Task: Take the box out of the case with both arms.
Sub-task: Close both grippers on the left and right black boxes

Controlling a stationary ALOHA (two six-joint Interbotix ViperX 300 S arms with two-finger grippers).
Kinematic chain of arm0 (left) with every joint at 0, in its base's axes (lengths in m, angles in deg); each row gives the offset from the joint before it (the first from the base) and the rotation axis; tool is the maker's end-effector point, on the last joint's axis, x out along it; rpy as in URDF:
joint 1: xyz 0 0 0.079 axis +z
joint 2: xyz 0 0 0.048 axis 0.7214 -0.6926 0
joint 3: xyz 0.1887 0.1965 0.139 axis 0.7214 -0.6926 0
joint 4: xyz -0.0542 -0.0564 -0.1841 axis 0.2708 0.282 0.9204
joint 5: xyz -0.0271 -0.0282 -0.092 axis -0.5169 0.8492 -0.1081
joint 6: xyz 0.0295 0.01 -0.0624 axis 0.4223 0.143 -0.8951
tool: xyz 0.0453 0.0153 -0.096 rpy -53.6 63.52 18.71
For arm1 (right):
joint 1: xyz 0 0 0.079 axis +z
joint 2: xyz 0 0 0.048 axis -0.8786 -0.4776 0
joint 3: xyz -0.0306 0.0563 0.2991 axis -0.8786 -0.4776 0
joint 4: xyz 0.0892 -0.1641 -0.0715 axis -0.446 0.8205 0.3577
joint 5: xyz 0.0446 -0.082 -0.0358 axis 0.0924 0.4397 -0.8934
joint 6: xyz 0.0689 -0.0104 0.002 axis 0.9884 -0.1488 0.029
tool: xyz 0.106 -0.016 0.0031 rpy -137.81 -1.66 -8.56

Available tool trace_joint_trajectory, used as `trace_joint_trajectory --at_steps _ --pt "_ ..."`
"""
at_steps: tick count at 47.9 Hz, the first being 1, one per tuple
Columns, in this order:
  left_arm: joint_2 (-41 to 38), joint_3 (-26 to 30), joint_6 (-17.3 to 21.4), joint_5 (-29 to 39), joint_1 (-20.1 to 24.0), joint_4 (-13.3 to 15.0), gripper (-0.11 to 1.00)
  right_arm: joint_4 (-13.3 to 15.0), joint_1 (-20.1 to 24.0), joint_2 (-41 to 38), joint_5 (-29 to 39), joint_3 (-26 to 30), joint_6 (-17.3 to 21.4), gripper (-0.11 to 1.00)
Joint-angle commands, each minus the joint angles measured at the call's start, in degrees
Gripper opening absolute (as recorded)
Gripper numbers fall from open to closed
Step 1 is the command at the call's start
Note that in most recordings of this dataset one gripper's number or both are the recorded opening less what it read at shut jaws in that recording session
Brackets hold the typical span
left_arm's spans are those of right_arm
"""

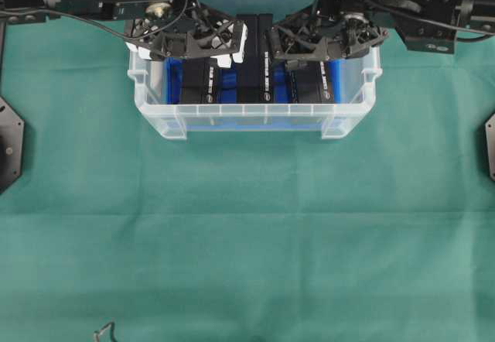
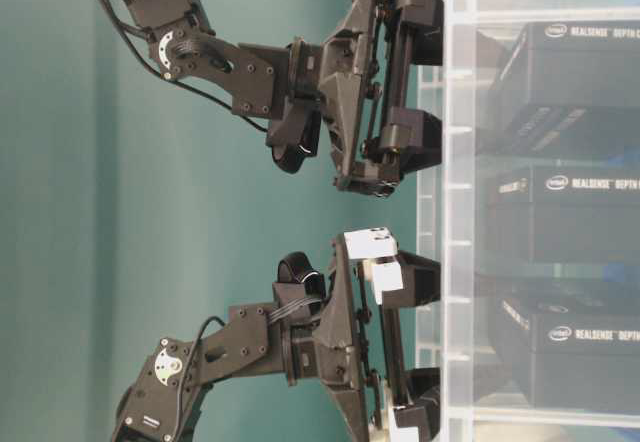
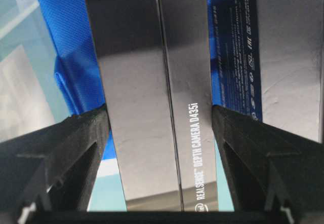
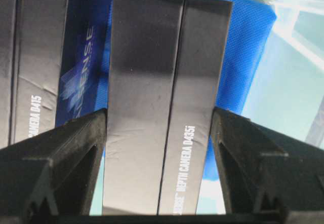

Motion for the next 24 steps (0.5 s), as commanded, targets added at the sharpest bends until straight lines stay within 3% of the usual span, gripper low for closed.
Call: trace_joint_trajectory --at_steps 1,24 --pt "1.0 0.3 -0.1 0.3 -0.2 -0.1 0.64 0.1 -0.1 0.8 0.9 -0.1 0.3 0.65" --pt "1.7 0.4 -0.1 0.7 -0.2 -0.1 0.64 -0.1 -0.1 1.1 1.0 0.4 0.5 0.65"
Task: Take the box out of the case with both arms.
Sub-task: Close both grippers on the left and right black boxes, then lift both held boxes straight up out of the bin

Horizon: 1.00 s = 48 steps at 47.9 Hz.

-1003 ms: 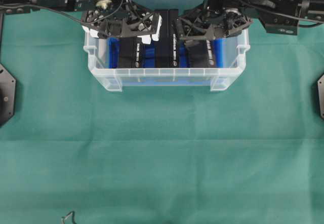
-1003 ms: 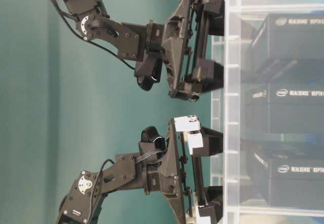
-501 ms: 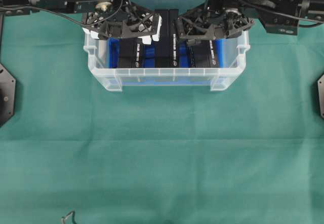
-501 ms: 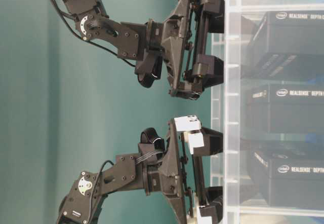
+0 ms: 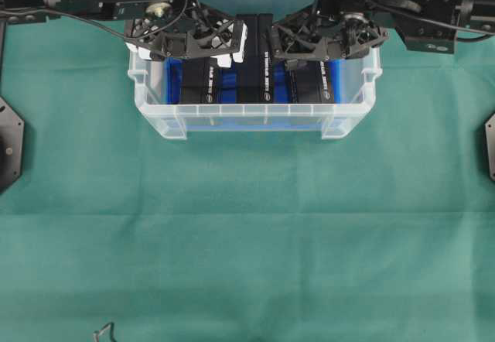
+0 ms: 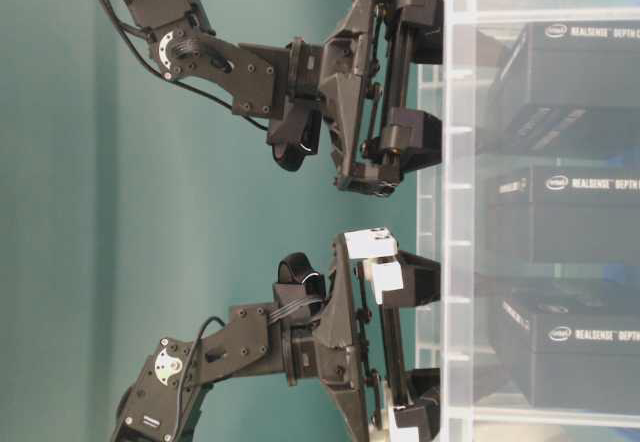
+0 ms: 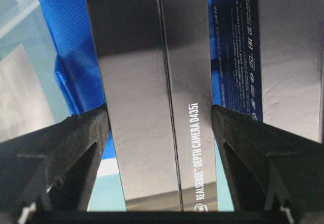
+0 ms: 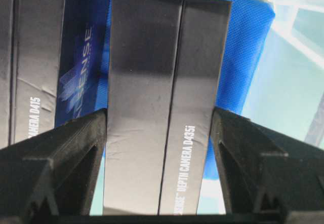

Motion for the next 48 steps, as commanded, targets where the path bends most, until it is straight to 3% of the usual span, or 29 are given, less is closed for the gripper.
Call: trace_joint_trajectory --at_steps 1,14,48 --pt "1.7 0.4 0.1 0.6 -0.1 -0.2 0.64 -0.1 -0.1 1.1 1.0 0.3 0.0 0.65" --pt "2.5 2.6 0.2 3.7 0.0 -0.2 0.64 0.3 -0.1 2.7 1.9 1.9 1.0 0.65" --pt "5.4 18.2 1.1 18.3 -0.1 -0.2 0.64 4.3 -0.1 7.7 15.0 13.4 1.0 0.65"
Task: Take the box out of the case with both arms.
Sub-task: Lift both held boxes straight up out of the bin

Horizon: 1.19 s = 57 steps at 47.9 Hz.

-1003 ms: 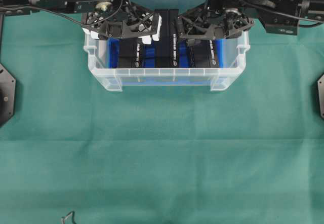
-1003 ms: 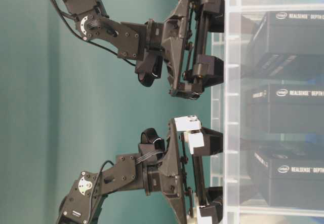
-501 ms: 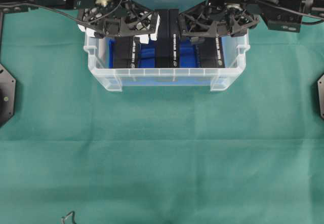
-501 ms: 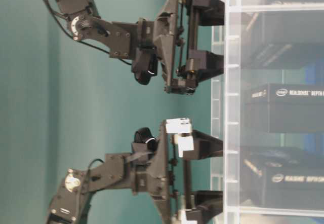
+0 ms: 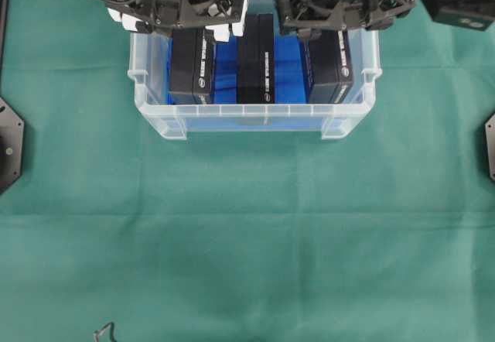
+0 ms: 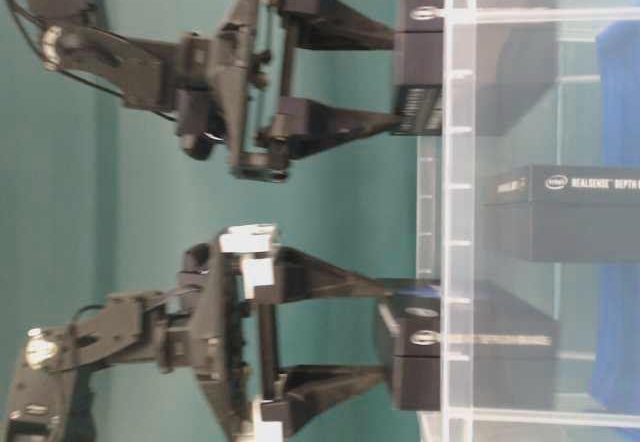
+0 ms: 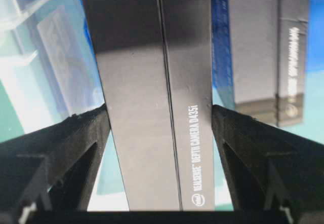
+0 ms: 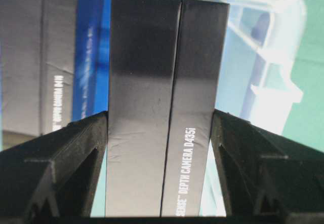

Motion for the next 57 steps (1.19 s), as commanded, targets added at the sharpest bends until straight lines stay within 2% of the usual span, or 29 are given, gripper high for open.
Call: trace_joint_trajectory --at_steps 1,19,32,48,57 --pt "3.1 3.6 -0.1 1.6 -0.1 -0.2 0.64 1.0 0.0 2.8 1.6 3.1 0.1 0.65" --pt "3.8 14.2 0.0 10.4 -0.2 -0.3 0.64 2.7 0.0 3.2 8.4 11.8 -0.4 0.65" --pt "3.4 19.4 0.0 15.3 -0.4 -0.2 0.64 4.0 0.0 3.2 13.3 17.9 -2.1 0.65" --pt "2.7 24.6 0.0 19.7 -0.4 -0.1 0.64 4.3 0.3 3.2 16.0 22.5 -2.5 0.65" --pt "1.8 26.1 0.5 20.8 -0.4 -0.1 0.64 4.3 0.3 3.2 16.8 22.9 -2.5 0.65"
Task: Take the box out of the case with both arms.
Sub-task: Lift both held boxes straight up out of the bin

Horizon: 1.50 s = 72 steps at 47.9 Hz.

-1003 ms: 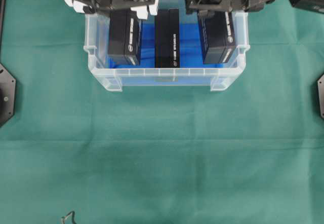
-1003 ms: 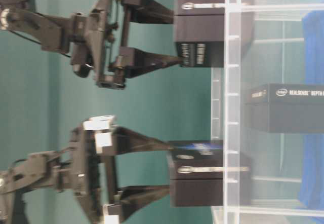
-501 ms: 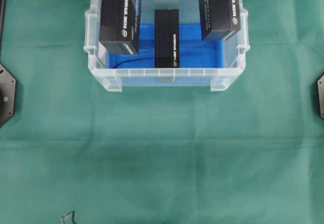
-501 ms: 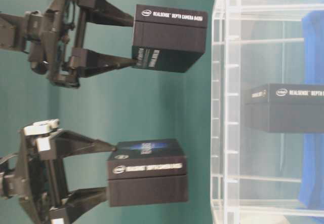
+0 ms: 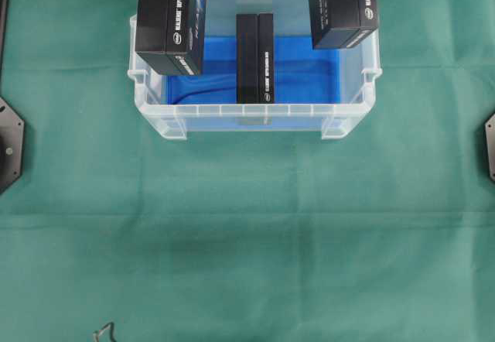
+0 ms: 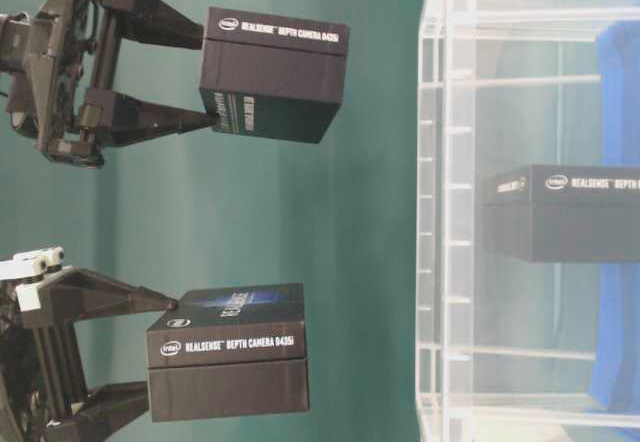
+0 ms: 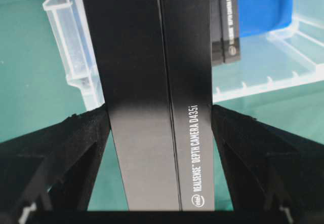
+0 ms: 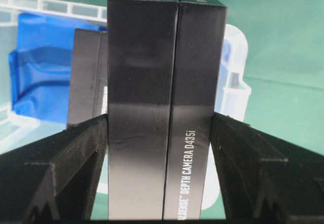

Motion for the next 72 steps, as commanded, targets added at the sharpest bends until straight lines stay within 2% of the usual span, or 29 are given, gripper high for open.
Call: trace_joint_trajectory --at_steps 1,72 --pt "0.7 1.9 0.3 0.0 -0.2 -0.1 0.64 0.4 0.2 2.1 0.2 1.7 0.0 0.65" --pt "0.8 1.6 0.3 0.2 -0.1 -0.1 0.64 0.4 0.5 2.1 1.1 1.7 -0.1 0.65"
